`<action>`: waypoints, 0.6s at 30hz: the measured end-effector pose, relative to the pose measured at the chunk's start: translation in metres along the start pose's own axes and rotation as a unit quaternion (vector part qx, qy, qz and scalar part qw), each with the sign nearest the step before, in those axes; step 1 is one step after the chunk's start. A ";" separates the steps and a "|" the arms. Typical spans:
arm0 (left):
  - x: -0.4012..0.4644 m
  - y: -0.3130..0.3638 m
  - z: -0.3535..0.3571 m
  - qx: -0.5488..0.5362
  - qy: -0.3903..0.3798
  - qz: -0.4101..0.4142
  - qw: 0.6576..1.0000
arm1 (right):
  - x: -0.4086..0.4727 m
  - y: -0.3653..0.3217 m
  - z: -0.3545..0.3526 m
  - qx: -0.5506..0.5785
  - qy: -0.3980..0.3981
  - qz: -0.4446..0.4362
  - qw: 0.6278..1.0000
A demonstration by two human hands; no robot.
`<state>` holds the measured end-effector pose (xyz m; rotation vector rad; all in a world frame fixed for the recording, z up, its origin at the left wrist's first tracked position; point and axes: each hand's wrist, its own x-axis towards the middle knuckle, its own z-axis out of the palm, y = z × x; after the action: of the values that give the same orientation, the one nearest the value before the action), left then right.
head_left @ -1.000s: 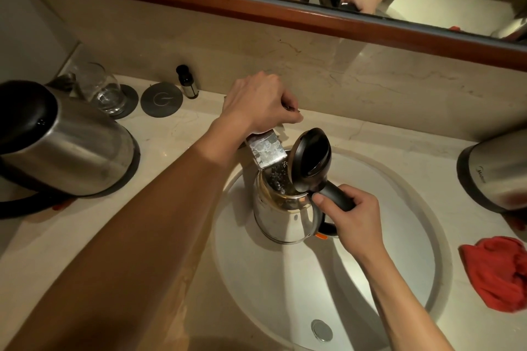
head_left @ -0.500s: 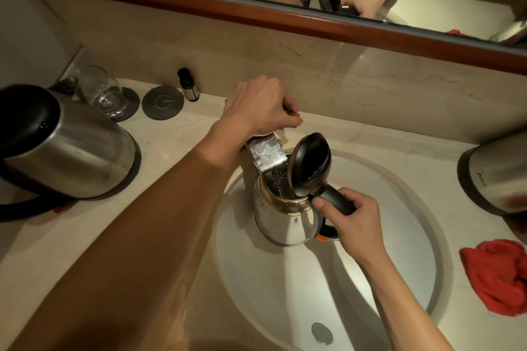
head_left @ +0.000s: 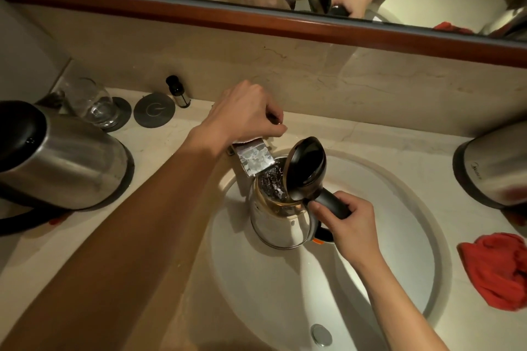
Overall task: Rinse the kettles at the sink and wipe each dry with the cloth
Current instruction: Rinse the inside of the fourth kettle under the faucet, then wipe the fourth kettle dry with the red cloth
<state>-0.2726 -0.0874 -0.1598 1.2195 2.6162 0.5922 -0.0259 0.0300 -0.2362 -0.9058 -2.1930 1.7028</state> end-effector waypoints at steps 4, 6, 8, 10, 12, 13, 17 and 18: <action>-0.003 0.000 -0.002 0.008 -0.020 0.012 1.000 | -0.003 0.006 0.000 0.044 0.018 0.053 0.997; -0.006 0.005 -0.007 -0.008 -0.017 0.003 1.000 | -0.006 0.010 -0.001 0.061 0.016 0.061 0.996; -0.018 0.023 -0.017 -0.096 -0.035 -0.013 0.995 | -0.008 0.014 -0.006 0.016 0.027 0.041 0.999; -0.035 0.048 -0.029 -0.146 -0.090 0.003 0.985 | -0.010 0.013 -0.010 -0.025 0.049 0.018 0.998; -0.052 0.076 -0.031 -0.087 -0.125 0.095 0.984 | -0.014 0.011 -0.017 -0.027 0.057 0.009 0.998; -0.057 0.086 -0.028 -0.051 -0.124 0.152 0.979 | -0.018 0.010 -0.022 -0.023 0.059 0.006 0.998; -0.069 0.113 -0.017 0.032 -0.127 0.257 0.957 | -0.036 -0.003 -0.049 -0.008 0.056 0.026 0.998; -0.071 0.121 -0.018 0.042 -0.120 0.272 0.954 | -0.040 -0.007 -0.057 0.002 0.052 0.036 0.998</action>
<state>-0.1500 -0.0762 -0.0903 1.9242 2.1179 0.3816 0.0334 0.0509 -0.2048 -1.0599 -2.1127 1.6521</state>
